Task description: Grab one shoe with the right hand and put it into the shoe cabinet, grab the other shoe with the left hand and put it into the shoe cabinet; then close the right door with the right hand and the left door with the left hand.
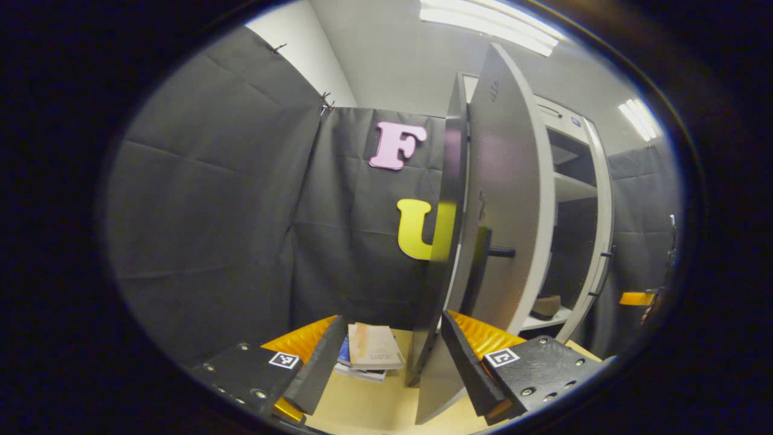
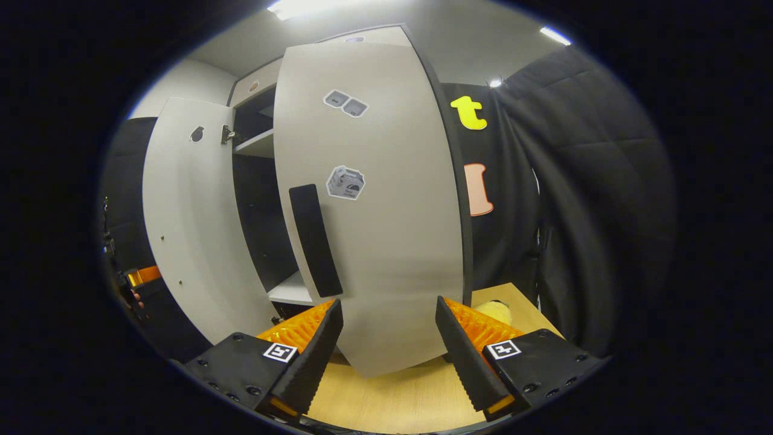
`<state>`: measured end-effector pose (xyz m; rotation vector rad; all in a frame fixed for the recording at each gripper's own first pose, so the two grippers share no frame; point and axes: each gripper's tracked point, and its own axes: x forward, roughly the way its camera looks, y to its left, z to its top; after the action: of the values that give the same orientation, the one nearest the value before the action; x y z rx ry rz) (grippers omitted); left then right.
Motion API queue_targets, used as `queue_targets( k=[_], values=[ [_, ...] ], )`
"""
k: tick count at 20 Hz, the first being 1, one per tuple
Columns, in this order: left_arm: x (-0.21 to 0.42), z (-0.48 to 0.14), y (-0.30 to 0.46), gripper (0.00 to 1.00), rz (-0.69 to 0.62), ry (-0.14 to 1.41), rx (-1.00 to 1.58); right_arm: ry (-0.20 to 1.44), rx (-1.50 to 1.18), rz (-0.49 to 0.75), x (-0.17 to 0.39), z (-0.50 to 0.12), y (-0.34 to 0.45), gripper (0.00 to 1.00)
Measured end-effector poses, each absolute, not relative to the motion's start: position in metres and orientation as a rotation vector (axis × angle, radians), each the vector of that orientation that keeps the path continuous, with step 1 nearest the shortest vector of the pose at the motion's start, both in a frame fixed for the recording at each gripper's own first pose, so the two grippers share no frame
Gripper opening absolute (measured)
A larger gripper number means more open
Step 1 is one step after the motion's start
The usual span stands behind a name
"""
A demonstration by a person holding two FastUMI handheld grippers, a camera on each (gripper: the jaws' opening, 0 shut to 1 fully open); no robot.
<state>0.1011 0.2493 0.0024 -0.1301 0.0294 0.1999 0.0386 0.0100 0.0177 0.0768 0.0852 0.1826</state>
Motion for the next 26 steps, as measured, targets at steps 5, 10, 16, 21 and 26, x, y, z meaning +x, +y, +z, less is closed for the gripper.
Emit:
queue_targets(
  k=[5, 10, 16, 21, 26],
  values=[
    [0.131, 0.024, 0.258, 0.94, 0.152, 0.002, -0.093, 0.086, 0.110, 0.133, 0.033, 0.016, -0.005, 0.98],
    [0.153, 0.016, 0.251, 0.94, 0.124, 0.008, -0.149, 0.101, 0.080, 0.085, 0.029, 0.009, -0.028, 0.98],
    [0.153, 0.010, 0.249, 0.94, 0.142, 0.005, -0.233, 0.105, 0.115, 0.073, 0.032, 0.004, -0.033, 0.98],
    [0.150, 0.018, 0.224, 0.94, 0.136, 0.013, -0.119, 0.071, 0.120, 0.065, 0.038, 0.009, -0.032, 0.98],
    [0.161, 0.024, 0.181, 0.93, 0.041, 0.002, -0.025, 0.042, 0.142, 0.065, 0.039, 0.014, -0.030, 0.98]
  ],
)
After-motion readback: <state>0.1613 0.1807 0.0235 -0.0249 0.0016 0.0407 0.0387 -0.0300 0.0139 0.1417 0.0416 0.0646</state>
